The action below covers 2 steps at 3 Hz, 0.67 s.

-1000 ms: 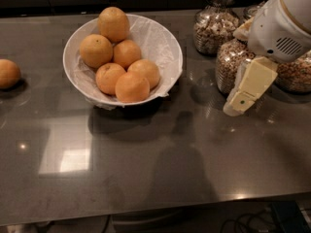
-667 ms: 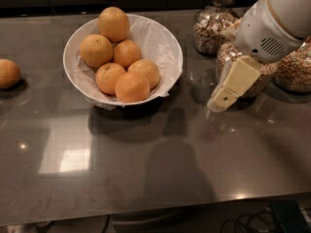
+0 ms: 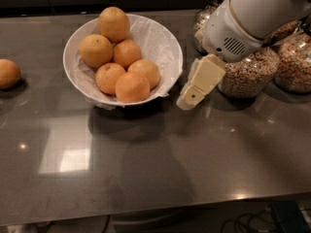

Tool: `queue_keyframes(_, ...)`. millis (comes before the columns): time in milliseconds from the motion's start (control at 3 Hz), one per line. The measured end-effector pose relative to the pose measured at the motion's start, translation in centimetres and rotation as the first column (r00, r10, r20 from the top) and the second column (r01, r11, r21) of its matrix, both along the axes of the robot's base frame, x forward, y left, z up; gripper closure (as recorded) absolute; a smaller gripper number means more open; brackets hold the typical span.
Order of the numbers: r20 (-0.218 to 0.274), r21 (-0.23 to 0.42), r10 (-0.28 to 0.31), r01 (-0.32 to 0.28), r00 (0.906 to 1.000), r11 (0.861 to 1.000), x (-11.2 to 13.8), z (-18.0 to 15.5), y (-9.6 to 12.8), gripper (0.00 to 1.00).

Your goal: Pick orange from white bowl

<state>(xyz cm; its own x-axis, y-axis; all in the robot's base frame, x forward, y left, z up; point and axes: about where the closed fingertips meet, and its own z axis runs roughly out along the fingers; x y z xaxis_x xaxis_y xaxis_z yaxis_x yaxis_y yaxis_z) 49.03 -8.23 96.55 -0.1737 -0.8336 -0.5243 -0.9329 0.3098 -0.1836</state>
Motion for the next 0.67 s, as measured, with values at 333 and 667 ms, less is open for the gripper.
queue_keyframes(333, 0.000, 0.001, 0.000, 0.000, 1.0000, 1.000, 0.0, 0.0, 0.0, 0.00)
queue_keyframes(667, -0.004, 0.061, -0.015, 0.015, 0.9999, 0.998, 0.0, -0.6, 1.1, 0.00)
